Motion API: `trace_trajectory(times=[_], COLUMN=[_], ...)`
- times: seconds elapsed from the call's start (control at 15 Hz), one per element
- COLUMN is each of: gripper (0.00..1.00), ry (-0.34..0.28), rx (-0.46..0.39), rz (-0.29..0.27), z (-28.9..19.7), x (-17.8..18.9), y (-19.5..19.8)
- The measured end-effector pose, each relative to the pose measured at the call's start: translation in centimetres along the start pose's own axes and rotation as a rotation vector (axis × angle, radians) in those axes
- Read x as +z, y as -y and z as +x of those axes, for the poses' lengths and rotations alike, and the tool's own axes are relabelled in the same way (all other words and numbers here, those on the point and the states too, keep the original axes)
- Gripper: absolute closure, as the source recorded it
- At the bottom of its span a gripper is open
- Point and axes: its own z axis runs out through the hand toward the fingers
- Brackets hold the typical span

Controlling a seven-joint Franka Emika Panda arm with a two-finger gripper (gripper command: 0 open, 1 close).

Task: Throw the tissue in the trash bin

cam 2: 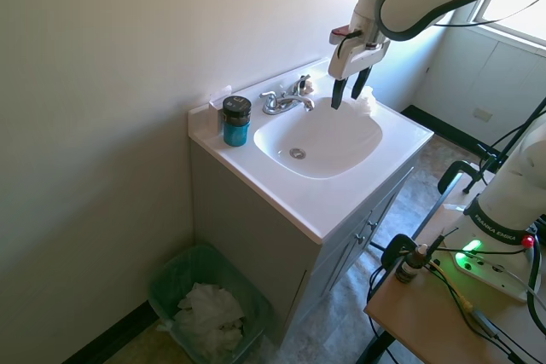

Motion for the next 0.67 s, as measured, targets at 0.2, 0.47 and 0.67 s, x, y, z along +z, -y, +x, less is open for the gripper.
trace_trajectory(times=[0.2,0.47,0.67], gripper=[0.0,0.0,0.0], ry=[0.0,-0.009,-0.022], rx=[0.005,0.096,0.172], rz=[-0.001,0.02,0.041], z=[0.1,3.0,6.3], x=[0.1,-0.8,-1.9], y=[-0.1,-1.9,-3.6])
